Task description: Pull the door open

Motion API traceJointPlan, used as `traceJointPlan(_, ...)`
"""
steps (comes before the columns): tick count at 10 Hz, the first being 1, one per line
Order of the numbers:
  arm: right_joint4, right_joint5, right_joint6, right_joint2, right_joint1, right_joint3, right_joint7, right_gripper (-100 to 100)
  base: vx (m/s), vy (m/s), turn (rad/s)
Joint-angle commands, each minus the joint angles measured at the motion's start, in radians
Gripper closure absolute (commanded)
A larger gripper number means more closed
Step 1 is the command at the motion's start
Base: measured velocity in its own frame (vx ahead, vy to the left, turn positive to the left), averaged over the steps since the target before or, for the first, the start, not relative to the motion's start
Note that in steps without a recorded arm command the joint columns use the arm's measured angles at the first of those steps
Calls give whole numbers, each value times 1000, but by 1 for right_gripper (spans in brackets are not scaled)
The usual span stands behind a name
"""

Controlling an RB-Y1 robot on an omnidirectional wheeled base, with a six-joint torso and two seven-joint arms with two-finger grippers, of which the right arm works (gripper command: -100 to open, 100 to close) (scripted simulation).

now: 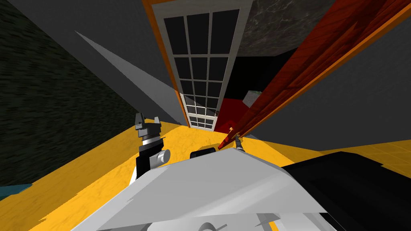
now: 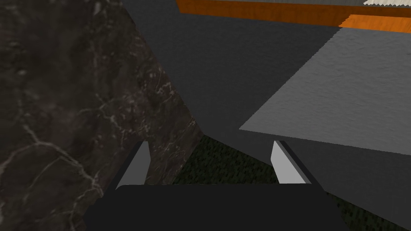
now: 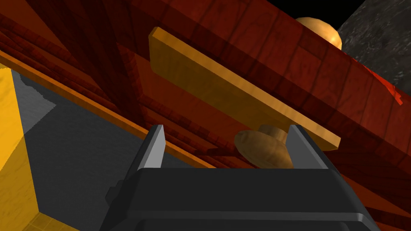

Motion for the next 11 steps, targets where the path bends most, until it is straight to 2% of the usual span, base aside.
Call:
traceJointPlan(1, -28, -16, 36, -12, 6, -23, -11, 100, 0, 11, -7)
traceJointPlan(3, -28, -16, 36, -12, 6, -23, -11, 100, 10, 3, -9)
traceJointPlan(6, -22, -35, 33, -18, 1, -11, -82, 100, -18, -3, 34)
traceJointPlan(9, -20, -42, 33, -20, -2, -7, -106, 100, -11, -7, 23)
traceJointPlan(11, -17, -54, 31, -24, -7, 2, -153, 100, -6, 3, 23)
